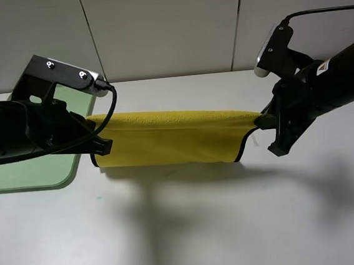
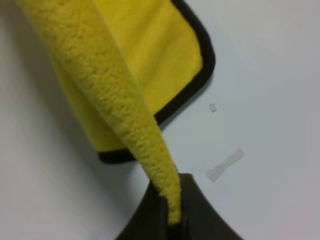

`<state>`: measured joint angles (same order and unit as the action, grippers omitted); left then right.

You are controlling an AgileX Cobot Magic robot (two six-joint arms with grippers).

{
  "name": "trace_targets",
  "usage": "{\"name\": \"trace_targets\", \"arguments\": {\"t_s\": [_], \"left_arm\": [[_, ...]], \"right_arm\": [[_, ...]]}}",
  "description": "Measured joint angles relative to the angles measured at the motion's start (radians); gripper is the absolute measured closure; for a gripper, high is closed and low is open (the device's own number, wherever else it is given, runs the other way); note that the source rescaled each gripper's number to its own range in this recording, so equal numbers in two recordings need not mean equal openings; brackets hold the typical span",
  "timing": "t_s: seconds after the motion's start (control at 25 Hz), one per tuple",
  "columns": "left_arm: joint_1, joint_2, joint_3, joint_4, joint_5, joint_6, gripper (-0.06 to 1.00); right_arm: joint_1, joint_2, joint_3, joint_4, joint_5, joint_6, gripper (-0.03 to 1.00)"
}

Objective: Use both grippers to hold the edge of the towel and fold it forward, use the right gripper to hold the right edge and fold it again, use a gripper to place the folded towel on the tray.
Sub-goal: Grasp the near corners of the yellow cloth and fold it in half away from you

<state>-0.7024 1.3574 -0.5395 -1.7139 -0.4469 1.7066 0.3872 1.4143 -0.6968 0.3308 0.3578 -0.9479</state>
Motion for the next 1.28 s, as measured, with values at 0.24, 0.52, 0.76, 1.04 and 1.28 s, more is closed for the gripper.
{"name": "trace_targets", "arguments": {"t_s": [0.24, 0.52, 0.76, 1.04, 1.28], "left_arm": [[0.012, 0.154, -0.042, -0.007, -0.003, 0.010, 0.94], [0.012, 0.256, -0.133, -0.007, -0.026, 0.019, 0.94], [0.012, 0.263, -0.145, -0.007, -0.034, 0.022, 0.94], [0.012, 0.264, -0.145, -0.008, -0.080, 0.024, 0.94], [0.012, 0.264, -0.145, -0.008, -0.080, 0.019, 0.94]], "right_arm": [[0.000, 0.077, -0.049, 0.013, -0.016, 0.003, 0.97], [0.000, 0.143, -0.065, 0.013, -0.071, 0.003, 0.97], [0.000, 0.209, -0.065, 0.013, -0.127, 0.003, 0.97], [0.000, 0.242, -0.066, 0.041, -0.197, 0.003, 0.97], [0.000, 0.272, -0.066, 0.056, -0.225, 0.003, 0.97]]}}
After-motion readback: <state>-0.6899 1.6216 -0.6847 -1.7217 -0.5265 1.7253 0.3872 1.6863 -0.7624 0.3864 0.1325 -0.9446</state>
